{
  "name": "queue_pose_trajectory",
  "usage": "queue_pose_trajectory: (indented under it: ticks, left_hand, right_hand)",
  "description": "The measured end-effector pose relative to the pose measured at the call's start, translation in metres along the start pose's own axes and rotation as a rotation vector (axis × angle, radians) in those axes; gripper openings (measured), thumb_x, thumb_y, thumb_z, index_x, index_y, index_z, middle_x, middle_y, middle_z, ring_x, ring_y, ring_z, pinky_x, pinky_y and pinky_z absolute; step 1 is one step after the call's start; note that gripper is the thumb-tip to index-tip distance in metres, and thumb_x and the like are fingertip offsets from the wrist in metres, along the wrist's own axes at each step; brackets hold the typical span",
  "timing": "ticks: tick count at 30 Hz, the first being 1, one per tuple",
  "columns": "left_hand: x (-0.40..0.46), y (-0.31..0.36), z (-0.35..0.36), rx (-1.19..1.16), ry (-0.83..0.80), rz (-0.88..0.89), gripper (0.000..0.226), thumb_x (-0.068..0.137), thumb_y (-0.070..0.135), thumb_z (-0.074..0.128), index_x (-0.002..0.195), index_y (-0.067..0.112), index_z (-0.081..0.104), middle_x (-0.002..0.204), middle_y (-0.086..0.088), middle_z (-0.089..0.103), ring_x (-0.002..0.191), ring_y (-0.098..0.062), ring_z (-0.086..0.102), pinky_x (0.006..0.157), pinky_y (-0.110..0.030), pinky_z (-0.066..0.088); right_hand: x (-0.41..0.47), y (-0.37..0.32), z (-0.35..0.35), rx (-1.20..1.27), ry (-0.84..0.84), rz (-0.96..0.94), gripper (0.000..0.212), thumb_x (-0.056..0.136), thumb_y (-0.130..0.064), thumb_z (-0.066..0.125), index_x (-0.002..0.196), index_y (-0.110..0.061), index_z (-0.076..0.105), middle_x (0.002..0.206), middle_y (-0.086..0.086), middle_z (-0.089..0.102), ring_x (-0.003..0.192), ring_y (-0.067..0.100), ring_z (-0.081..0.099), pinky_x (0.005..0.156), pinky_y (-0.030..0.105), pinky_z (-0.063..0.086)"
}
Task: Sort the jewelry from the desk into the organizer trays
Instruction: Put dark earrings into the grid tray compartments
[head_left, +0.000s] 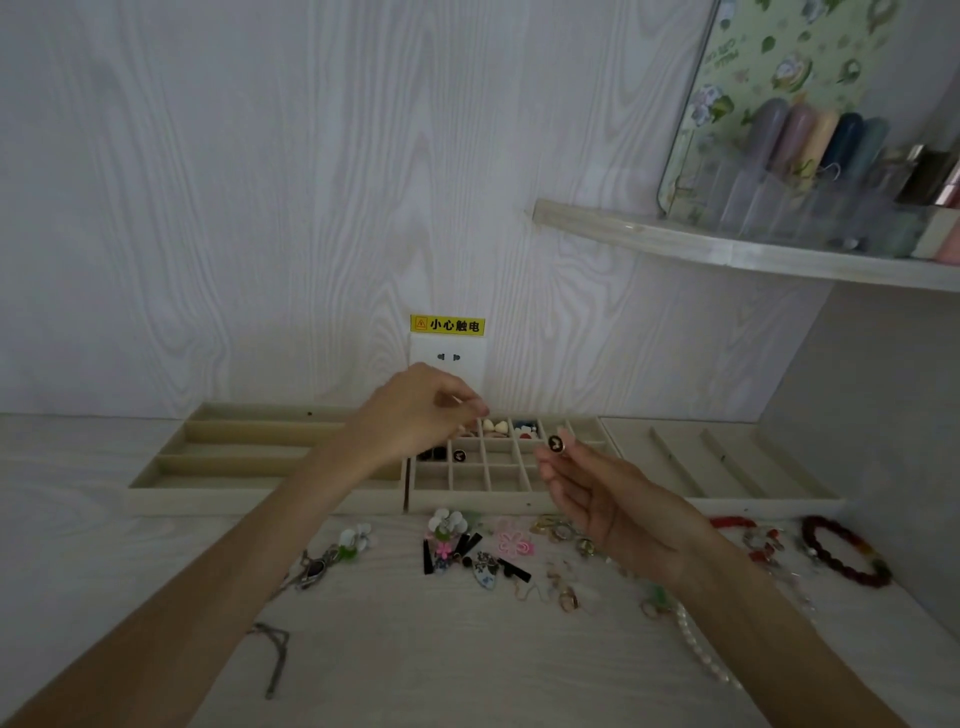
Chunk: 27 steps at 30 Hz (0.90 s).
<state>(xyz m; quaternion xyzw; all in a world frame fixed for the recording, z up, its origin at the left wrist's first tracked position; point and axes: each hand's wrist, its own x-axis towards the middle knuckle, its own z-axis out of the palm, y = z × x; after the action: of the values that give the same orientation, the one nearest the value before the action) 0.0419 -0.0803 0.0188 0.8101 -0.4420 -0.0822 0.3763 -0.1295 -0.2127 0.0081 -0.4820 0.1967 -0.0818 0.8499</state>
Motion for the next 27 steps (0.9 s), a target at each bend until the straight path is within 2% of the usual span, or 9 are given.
queue_pose_trajectory:
  ticks: [2,4,7,10,16,21,23,25,27]
  left_hand:
    - [-0.020,0.013,0.003,-0.179,-0.004,0.006,0.015,0.090,0.031,0.060,0.096,0.023,0.072,0.078,0.013,0.072,0.061,0.001,0.064,0.066,-0.010,0.049]
    - [-0.037,0.023,0.004,-0.220,0.038,0.064,0.014,0.089,0.030,0.061,0.097,0.024,0.071,0.079,0.012,0.072,0.061,0.000,0.064,0.061,-0.007,0.046]
    - [-0.052,0.030,0.003,-0.230,0.084,0.158,0.016,0.088,0.032,0.062,0.101,0.028,0.070,0.088,0.011,0.072,0.070,-0.001,0.066,0.071,-0.014,0.052]
    - [-0.060,0.029,0.002,-0.133,0.072,0.154,0.019,0.085,0.038,0.065,0.103,0.034,0.070,0.092,0.014,0.071,0.079,0.002,0.065,0.079,-0.022,0.053]
    - [-0.064,0.027,-0.002,-0.112,0.174,0.125,0.010,0.078,0.040,0.072,0.087,0.040,0.068,0.077,0.020,0.070,0.071,0.008,0.063,0.072,-0.016,0.047]
    - [-0.055,0.021,0.001,-0.222,0.141,0.094,0.009,0.077,0.030,0.075,0.085,0.027,0.072,0.078,0.014,0.072,0.072,0.004,0.067,0.077,-0.018,0.051]
    - [-0.047,0.016,0.001,-0.234,0.136,0.063,0.008,0.078,0.026,0.075,0.086,0.025,0.073,0.077,0.013,0.072,0.070,0.001,0.068,0.074,-0.016,0.051]
    - [-0.038,0.012,0.000,-0.224,0.125,0.037,0.006,0.081,0.024,0.072,0.087,0.026,0.074,0.072,0.016,0.071,0.067,0.002,0.068,0.070,-0.012,0.050]
    - [-0.031,0.011,-0.002,-0.231,0.101,0.024,0.008,0.084,0.020,0.069,0.089,0.024,0.074,0.072,0.016,0.071,0.065,0.000,0.068,0.063,-0.009,0.048]
  right_hand:
    - [0.002,0.003,0.007,0.058,-0.036,0.035,0.016,0.074,-0.025,0.065,0.079,-0.013,0.074,0.086,0.000,0.070,0.072,0.007,0.063,0.066,0.019,0.053]
    - [0.005,0.007,0.014,0.039,-0.064,0.085,0.014,0.076,-0.030,0.065,0.070,-0.020,0.072,0.084,-0.005,0.065,0.073,0.007,0.056,0.066,0.021,0.044]
    - [0.012,0.017,0.022,0.033,-0.070,0.156,0.013,0.074,-0.034,0.068,0.076,-0.021,0.069,0.078,-0.005,0.060,0.067,0.007,0.051,0.062,0.022,0.039]
    - [0.013,0.026,0.031,0.051,-0.068,0.193,0.016,0.077,-0.035,0.066,0.084,-0.019,0.067,0.078,-0.007,0.059,0.067,0.007,0.050,0.066,0.022,0.037]
    - [0.011,0.031,0.045,-0.014,-0.040,0.138,0.028,0.069,-0.035,0.070,0.093,-0.021,0.067,0.080,-0.007,0.061,0.070,0.008,0.048,0.067,0.023,0.038]
    - [0.008,0.015,0.040,-0.446,-0.043,-0.098,0.036,0.091,-0.042,0.049,0.115,-0.021,0.065,0.100,-0.010,0.067,0.087,0.010,0.057,0.084,0.024,0.042]
    - [0.007,0.001,0.038,-0.763,0.058,-0.260,0.029,0.088,-0.043,0.054,0.109,-0.030,0.067,0.105,-0.012,0.068,0.094,0.008,0.062,0.083,0.021,0.046]
    - [0.011,-0.013,0.036,-0.973,0.127,-0.416,0.017,0.082,-0.037,0.065,0.098,-0.032,0.071,0.095,-0.012,0.071,0.087,0.005,0.065,0.074,0.016,0.049]
    - [0.019,-0.023,0.036,-1.126,0.097,-0.524,0.008,0.081,-0.030,0.070,0.088,-0.029,0.073,0.082,-0.012,0.072,0.076,0.010,0.066,0.070,0.015,0.050]
